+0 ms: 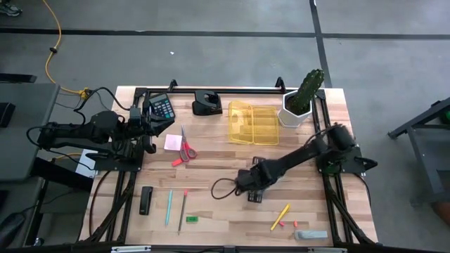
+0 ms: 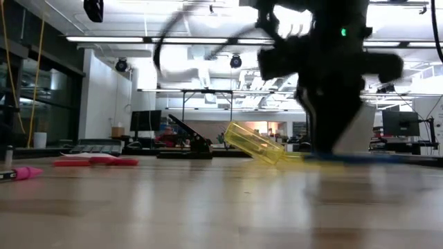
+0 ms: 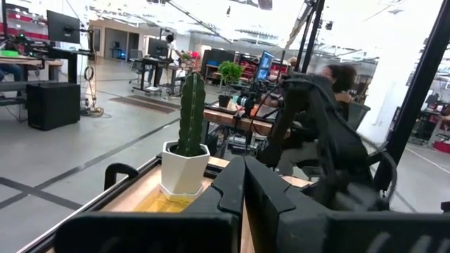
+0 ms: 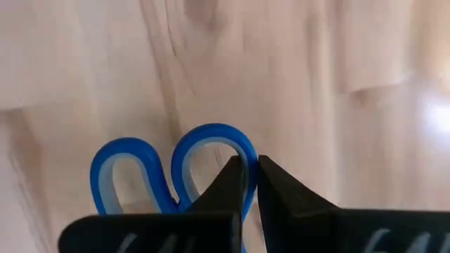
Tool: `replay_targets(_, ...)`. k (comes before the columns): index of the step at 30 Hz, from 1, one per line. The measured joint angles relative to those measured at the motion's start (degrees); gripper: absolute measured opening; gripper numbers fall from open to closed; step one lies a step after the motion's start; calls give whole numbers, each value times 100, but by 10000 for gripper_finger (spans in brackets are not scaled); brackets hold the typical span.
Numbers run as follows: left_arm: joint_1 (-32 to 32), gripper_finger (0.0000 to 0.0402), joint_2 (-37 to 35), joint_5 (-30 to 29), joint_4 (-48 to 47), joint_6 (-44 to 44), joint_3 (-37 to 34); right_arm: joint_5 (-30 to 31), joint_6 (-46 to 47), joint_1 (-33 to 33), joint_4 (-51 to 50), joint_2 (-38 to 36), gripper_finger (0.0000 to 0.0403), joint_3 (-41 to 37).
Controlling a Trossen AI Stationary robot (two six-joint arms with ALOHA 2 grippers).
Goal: Pack school essentials
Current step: Put the blue scissors into the yellow supply box
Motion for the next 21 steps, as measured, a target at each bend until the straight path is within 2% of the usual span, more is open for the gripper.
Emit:
replay_targets(3, 0, 1, -3, 0, 0, 0, 0, -91, 129, -40, 178, -684, 3, -603)
replay_targets(6, 0, 1, -2, 0, 0, 1, 0, -125, 545, -41, 890, -1597, 2, -1464)
replay_targets(9, 0, 1, 0, 0, 0, 62, 0, -133, 953, -41, 2107, -2579, 1, -2454)
replay_targets(13, 0, 1, 72, -2, 2, 417, 4, 39, 1108, -117, 4231, -3542, 1, -3574)
replay_targets(18, -2, 0, 181, -306, 6, 281, 4, 692, 541, -542, 6191, -3869, 1, -4132)
replay_targets(21, 0, 0, 287, -325, 22, 265, 4, 622, -86, -914, 6739, -3863, 0, -3946)
